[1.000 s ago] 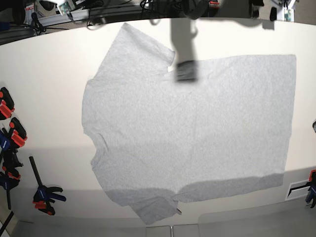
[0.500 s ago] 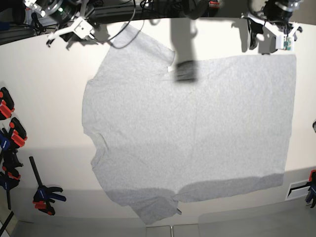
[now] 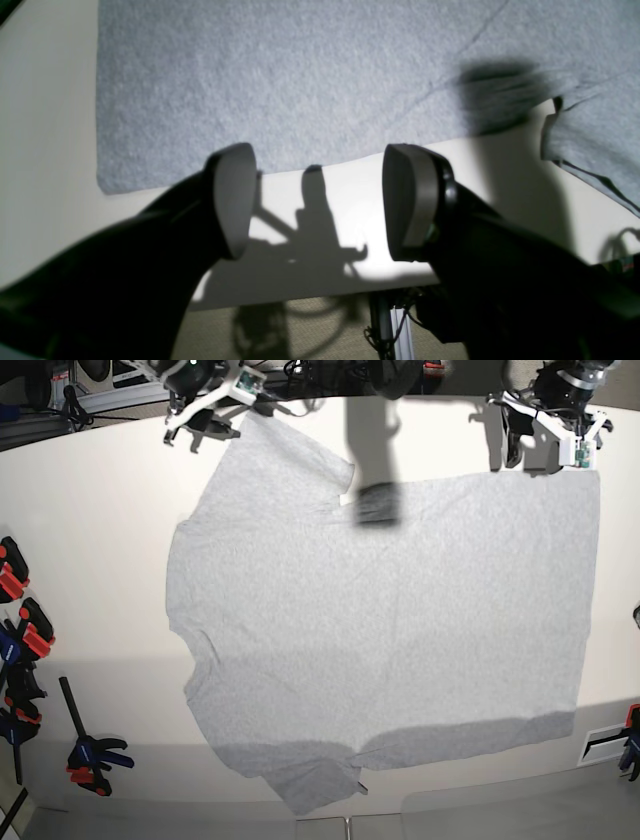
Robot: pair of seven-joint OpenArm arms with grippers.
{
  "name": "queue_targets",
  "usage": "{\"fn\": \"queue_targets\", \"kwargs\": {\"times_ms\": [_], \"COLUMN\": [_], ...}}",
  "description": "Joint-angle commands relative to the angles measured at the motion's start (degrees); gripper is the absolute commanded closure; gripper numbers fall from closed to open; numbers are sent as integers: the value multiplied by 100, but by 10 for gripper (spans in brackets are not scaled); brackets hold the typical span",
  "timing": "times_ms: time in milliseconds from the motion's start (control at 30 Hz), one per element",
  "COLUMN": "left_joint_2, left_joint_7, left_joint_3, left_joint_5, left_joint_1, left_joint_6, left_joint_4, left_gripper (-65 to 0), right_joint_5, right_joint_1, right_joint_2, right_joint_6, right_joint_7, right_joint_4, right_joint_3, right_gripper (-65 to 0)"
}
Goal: Fold the T-shirt properly
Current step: 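Grasp the shoulder edge of the grey shirt with the right gripper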
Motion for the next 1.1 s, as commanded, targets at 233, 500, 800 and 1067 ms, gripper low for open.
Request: {"fn": "queue_targets", "kwargs": {"times_ms": [233, 500, 800, 1067], "left_joint_2": [-31, -28, -28, -28], "left_joint_7": [-146, -146, -146, -146], "left_joint_3": [-31, -31, -31, -31], "left_joint_5": [-31, -31, -31, -33], "left_joint_1": [33, 33, 33, 33], "left_joint_6": [2, 2, 2, 2], "left_joint_4": [101, 101, 101, 101], "left_gripper": [-365, -365, -365, -365], "right_joint_5": [2, 428, 428, 385], "right_joint_1": [833, 1132, 1272, 1349], "right_joint_2": [46, 17, 15, 17], "right_joint_6": [-452, -496, -658, -892], "right_joint_7": [-55, 22, 129, 68], "right_joint_4": [-586, -684, -1239, -1252], "right_joint_3": [-931, -1093, -1093, -1043], "right_gripper": [-325, -325, -323, -257]}}
